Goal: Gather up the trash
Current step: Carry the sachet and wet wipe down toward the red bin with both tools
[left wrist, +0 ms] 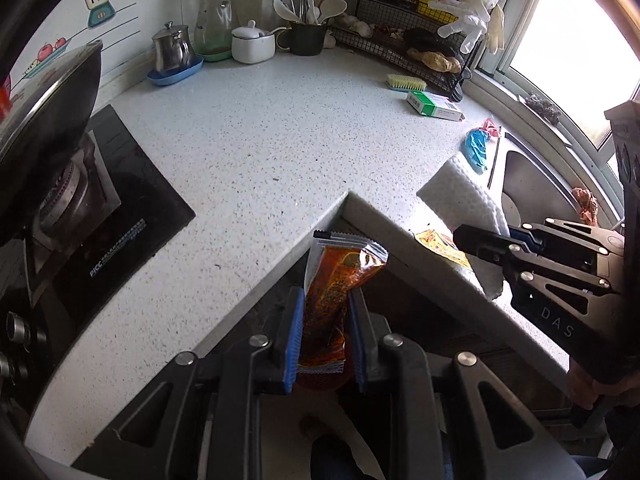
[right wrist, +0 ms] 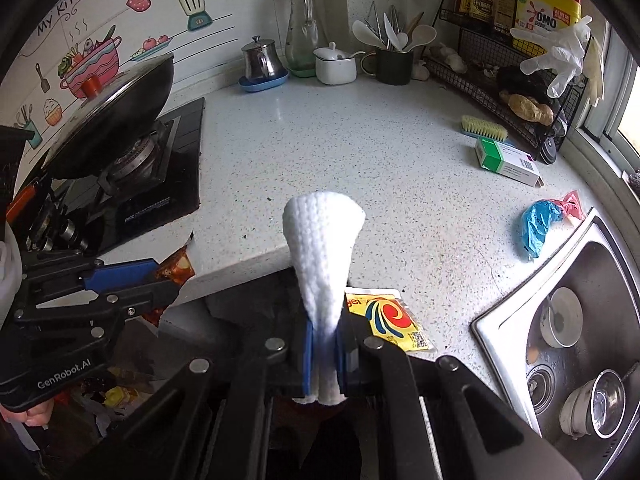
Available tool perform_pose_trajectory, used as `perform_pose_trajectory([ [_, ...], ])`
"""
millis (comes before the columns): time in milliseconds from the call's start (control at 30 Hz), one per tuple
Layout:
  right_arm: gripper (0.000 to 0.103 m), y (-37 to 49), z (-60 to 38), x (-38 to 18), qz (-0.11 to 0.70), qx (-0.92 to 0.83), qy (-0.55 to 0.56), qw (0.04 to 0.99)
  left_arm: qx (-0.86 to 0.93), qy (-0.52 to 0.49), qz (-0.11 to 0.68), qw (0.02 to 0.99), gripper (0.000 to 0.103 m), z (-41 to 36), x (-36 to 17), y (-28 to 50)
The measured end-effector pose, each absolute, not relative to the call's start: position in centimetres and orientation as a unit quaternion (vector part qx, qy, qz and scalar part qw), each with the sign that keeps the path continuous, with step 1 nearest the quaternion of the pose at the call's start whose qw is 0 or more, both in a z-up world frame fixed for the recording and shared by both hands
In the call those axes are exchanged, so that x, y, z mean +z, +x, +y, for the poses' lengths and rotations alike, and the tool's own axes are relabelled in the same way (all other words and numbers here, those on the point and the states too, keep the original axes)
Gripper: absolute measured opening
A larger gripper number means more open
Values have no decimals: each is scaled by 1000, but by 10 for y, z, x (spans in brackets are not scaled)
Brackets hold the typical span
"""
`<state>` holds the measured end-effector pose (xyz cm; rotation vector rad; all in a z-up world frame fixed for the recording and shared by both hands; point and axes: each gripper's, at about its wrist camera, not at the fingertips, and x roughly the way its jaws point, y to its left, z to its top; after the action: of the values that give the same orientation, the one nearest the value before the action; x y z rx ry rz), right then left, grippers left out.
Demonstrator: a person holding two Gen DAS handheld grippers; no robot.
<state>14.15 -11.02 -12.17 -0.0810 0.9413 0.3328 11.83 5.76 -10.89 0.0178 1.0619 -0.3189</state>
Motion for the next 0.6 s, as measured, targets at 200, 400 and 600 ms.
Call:
perform_pose_trajectory([
  [200,8,121,-94,-152,478,173,-19,861,-146,-3,529,836,20,74,-138,98],
  [400,8,112,-83,-197,502,187,-7,845,-129,8,559,819,20,80,-186,91],
  [600,8,124,-85,-256,519,202,11,831,-125,-3,574,809,20,74,-244,96],
])
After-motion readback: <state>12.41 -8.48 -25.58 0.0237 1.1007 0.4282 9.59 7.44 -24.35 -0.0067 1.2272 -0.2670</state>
